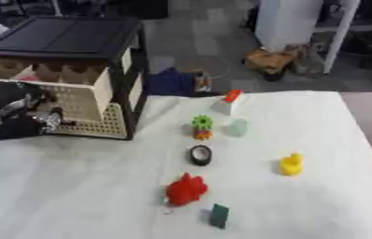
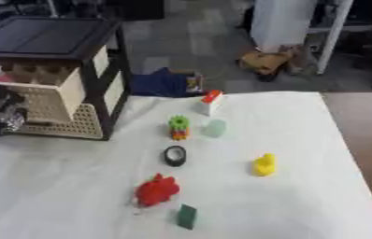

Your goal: Pick up objects from table and place into drawer.

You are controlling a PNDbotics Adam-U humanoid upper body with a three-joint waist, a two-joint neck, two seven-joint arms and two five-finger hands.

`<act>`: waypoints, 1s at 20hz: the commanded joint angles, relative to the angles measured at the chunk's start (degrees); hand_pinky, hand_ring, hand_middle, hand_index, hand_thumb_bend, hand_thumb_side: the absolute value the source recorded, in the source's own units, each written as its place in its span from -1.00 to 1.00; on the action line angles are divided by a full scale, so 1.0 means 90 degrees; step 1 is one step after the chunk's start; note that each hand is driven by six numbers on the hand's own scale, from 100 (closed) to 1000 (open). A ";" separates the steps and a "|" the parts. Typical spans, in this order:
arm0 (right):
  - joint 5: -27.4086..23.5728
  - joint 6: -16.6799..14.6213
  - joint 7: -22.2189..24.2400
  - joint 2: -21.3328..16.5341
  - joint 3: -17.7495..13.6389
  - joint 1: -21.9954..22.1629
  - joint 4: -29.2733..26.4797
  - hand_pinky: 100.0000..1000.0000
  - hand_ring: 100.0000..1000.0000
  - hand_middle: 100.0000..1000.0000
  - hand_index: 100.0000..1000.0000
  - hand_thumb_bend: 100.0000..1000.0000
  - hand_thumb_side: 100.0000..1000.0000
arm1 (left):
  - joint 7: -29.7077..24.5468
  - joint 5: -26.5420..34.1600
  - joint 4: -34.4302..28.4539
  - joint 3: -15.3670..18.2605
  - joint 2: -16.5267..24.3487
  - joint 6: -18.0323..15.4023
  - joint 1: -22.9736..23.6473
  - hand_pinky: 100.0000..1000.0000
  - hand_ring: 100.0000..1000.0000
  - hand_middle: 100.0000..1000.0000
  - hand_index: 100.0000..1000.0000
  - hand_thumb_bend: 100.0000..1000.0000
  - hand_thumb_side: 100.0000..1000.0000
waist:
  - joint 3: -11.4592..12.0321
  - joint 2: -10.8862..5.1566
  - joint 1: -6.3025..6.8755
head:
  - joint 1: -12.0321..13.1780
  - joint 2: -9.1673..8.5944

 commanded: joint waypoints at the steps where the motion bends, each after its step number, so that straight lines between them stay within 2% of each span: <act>1: 0.0011 -0.0004 0.0024 -0.0098 -0.0060 -0.0061 -0.0103 0.21 0.21 0.14 0.69 -1.00 0.70 | 0.0107 0.0064 0.0028 0.0083 0.0084 0.0016 -0.0133 -0.23 0.50 0.54 0.79 -1.00 1.00 | -0.0016 -0.0078 -0.0017 | 0.0023 -0.0093; 7: 0.0022 0.0008 0.0039 -0.0091 -0.0061 -0.0060 -0.0103 0.21 0.21 0.14 0.70 -1.00 0.70 | 0.0271 0.0251 -0.0136 0.0139 0.0055 0.0044 -0.0209 -0.30 0.46 0.52 0.78 -1.00 1.00 | -0.0025 -0.0064 -0.0008 | 0.0015 -0.0081; 20: 0.0019 0.0015 0.0050 -0.0092 -0.0064 -0.0080 -0.0103 0.21 0.21 0.14 0.70 -1.00 0.70 | 0.0276 0.0324 -0.0169 0.0100 -0.0001 0.0050 -0.0346 -0.29 0.46 0.52 0.78 -1.00 1.00 | -0.0057 -0.0042 -0.0007 | 0.0045 -0.0096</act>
